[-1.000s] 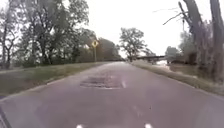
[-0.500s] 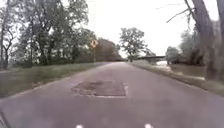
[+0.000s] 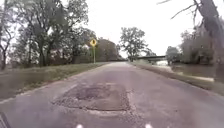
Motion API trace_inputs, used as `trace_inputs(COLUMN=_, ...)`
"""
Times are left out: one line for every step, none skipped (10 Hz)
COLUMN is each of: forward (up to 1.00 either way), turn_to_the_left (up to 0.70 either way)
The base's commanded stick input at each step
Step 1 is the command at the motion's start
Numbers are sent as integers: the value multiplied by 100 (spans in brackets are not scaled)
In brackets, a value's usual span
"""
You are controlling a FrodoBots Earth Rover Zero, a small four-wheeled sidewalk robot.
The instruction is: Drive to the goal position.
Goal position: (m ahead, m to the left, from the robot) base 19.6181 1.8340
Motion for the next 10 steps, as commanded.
trace_inputs(forward=100, turn_to_the_left=0)
trace_inputs(forward=100, turn_to_the_left=0)
trace_inputs(forward=100, turn_to_the_left=0)
trace_inputs(forward=100, turn_to_the_left=0)
trace_inputs(forward=100, turn_to_the_left=0)
trace_inputs(forward=100, turn_to_the_left=5)
trace_inputs(forward=100, turn_to_the_left=27)
trace_inputs(forward=100, turn_to_the_left=27)
trace_inputs(forward=100, turn_to_the_left=27)
trace_inputs(forward=100, turn_to_the_left=22)
